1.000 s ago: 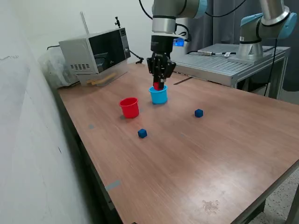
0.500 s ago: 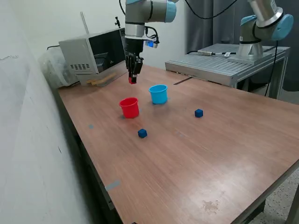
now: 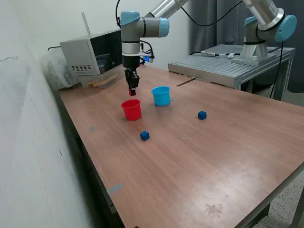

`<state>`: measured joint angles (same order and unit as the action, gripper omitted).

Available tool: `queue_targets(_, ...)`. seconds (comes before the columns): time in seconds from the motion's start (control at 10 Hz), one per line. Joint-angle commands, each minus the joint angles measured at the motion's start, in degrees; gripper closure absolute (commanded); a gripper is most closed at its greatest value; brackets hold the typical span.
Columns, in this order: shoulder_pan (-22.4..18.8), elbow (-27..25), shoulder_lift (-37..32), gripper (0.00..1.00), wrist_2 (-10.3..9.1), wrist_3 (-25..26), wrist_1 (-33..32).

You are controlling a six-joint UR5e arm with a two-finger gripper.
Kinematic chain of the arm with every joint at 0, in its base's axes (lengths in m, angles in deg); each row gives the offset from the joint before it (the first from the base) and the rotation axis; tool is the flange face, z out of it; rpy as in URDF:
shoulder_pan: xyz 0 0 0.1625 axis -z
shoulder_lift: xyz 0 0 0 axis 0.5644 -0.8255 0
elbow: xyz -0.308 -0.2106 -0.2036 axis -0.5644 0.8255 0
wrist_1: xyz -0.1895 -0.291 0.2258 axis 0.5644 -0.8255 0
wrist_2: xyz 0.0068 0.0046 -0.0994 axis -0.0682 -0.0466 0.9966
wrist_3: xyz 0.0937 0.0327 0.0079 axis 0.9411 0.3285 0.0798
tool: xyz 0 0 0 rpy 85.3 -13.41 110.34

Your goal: Place red objects in the red bin, and blue objects in the blue bin.

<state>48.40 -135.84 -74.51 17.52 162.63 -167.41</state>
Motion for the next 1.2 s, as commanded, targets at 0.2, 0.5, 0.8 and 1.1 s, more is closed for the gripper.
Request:
queue_targets(0.2,-0.41,0.00,1.59,1.00,-0.34,-0.03,-0.44)
queue_targets(0.5,-0.15,-0.26,1.59,0.00,-0.34,-0.03,-0.53)
queue_targets(0.8,0.29,-0.52,0.72,0.00,0.01,-1.52,-0.36)
queue_targets(1.1,-1.72,-6.66,-13.03,0.00,0.01,-4.60,1.30)
